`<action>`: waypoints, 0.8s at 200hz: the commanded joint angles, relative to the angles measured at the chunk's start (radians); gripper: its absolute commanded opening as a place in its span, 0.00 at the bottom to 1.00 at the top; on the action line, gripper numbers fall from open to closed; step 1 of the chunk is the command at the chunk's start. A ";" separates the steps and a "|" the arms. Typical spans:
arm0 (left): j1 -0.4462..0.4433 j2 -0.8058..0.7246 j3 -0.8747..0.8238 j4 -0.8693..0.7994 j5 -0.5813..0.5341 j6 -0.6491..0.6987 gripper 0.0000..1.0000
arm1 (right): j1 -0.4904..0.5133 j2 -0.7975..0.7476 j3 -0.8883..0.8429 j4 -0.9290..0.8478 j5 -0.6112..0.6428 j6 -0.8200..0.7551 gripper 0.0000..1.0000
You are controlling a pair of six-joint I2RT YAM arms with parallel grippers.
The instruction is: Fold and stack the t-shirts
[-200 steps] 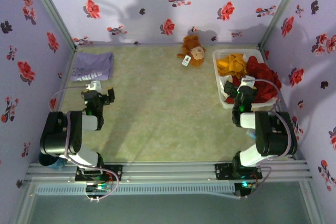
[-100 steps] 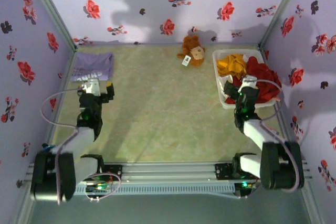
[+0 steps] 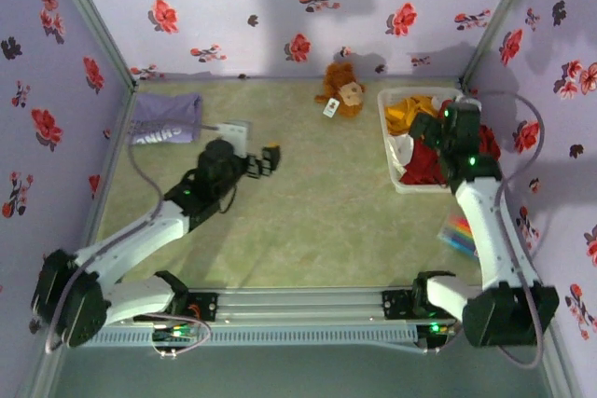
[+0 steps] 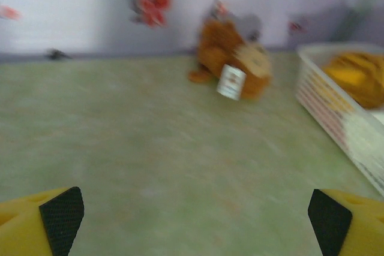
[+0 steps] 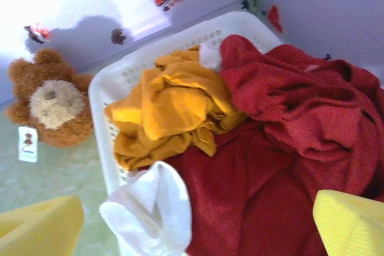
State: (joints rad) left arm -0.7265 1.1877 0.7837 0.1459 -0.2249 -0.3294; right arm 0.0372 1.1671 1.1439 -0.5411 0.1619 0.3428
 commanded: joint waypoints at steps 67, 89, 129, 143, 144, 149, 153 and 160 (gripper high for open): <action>-0.200 0.389 0.356 0.039 0.044 -0.082 0.99 | -0.022 0.437 0.422 -0.402 -0.133 -0.017 0.80; -0.200 0.453 0.400 0.040 0.073 -0.083 0.99 | -0.023 0.547 0.500 -0.415 -0.102 -0.029 0.73; -0.200 0.526 0.441 0.044 0.112 -0.101 0.99 | -0.025 0.697 0.603 -0.410 -0.104 -0.057 0.66; -0.200 0.540 0.459 0.040 0.122 -0.110 0.99 | -0.025 0.729 0.630 -0.407 -0.118 -0.074 0.65; -0.200 0.541 0.460 0.038 0.123 -0.110 0.99 | -0.025 0.730 0.632 -0.409 -0.118 -0.075 0.65; -0.200 0.545 0.468 0.032 0.128 -0.112 1.00 | -0.025 0.742 0.644 -0.417 -0.119 -0.081 0.65; -0.200 0.548 0.475 0.025 0.132 -0.113 0.99 | -0.026 0.751 0.655 -0.424 -0.116 -0.084 0.64; -0.200 0.552 0.488 0.012 0.139 -0.115 0.99 | -0.025 0.764 0.668 -0.428 -0.107 -0.090 0.64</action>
State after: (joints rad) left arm -0.9211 1.7267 1.2026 0.1669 -0.1246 -0.4179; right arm 0.0174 1.8999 1.7378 -0.9314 0.0444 0.2955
